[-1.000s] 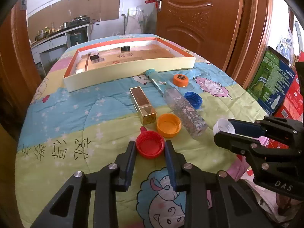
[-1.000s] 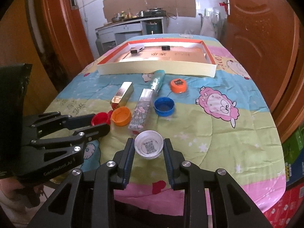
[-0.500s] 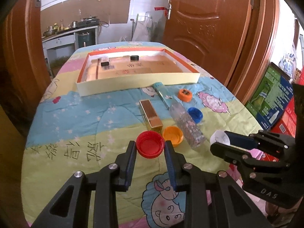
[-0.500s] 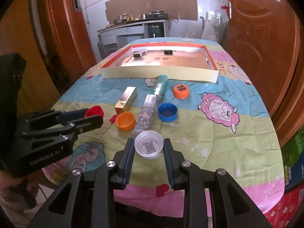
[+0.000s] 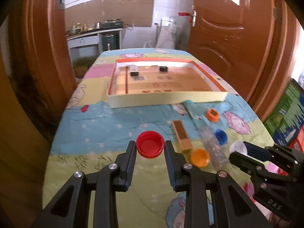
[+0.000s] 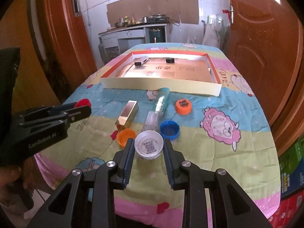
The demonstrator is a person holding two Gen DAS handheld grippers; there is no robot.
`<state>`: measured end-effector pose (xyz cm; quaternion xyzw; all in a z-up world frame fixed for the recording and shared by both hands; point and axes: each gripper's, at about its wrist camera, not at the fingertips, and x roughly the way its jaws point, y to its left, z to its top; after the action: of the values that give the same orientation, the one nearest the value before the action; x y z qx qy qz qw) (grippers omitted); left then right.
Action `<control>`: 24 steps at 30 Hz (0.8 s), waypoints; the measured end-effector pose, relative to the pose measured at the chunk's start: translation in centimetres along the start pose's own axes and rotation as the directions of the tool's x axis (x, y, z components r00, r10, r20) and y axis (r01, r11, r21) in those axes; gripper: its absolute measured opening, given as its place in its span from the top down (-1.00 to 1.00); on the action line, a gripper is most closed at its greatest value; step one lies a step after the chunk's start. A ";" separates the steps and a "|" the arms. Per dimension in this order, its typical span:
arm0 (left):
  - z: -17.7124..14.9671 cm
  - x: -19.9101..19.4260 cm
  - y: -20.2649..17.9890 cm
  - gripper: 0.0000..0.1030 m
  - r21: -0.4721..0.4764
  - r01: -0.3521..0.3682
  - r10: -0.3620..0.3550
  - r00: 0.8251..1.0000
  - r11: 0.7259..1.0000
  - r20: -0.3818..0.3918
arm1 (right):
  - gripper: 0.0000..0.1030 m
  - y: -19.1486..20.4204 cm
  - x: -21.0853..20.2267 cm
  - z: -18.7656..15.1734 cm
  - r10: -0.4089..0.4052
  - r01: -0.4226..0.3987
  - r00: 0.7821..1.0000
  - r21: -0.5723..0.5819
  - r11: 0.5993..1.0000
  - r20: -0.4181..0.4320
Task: Organize rigid objects
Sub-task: 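Carry the red cap and white cap into the cardboard tray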
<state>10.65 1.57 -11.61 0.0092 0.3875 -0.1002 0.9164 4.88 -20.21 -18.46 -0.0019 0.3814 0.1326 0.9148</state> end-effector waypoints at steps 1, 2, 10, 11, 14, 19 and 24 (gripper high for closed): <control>0.3 0.2 0.3 0.40 -0.009 -0.009 0.009 1.000 1.000 0.001 | 0.40 -0.1 0.2 0.3 0.000 0.000 1.000 -0.001 1.000 -0.002; 0.5 0.3 0.4 0.40 -0.014 -0.014 0.014 1.000 1.000 0.002 | 0.40 -0.1 0.3 0.4 0.001 -0.001 1.000 -0.002 1.000 -0.003; 2.2 1.4 0.9 0.40 -0.019 -0.033 0.033 0.999 0.999 -0.008 | 0.40 -0.8 1.1 2.5 0.007 -0.007 1.000 0.002 1.000 -0.006; 2.4 1.4 0.8 0.40 -0.014 -0.036 0.036 0.999 0.999 -0.009 | 0.40 -0.8 1.2 2.7 0.009 -0.009 1.000 0.004 1.000 -0.005; 3.2 1.6 0.8 0.40 -0.007 -0.045 0.045 0.999 0.999 -0.006 | 0.40 -1.0 1.4 3.4 0.018 -0.018 1.000 0.010 1.000 0.003; 4.7 2.0 0.6 0.40 -0.004 -0.050 0.050 0.999 0.999 0.000 | 0.40 -1.4 1.7 4.5 0.022 -0.023 1.000 0.007 1.000 0.011; 5.8 2.5 0.3 0.40 0.006 -0.052 0.052 0.999 0.999 0.002 | 0.40 -2.1 2.1 5.4 0.027 -0.027 1.000 0.019 0.999 0.016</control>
<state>16.51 0.91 -9.37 0.0220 0.3859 -0.0774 0.9190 10.61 -21.14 -16.28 0.0129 0.3754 0.1413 0.9159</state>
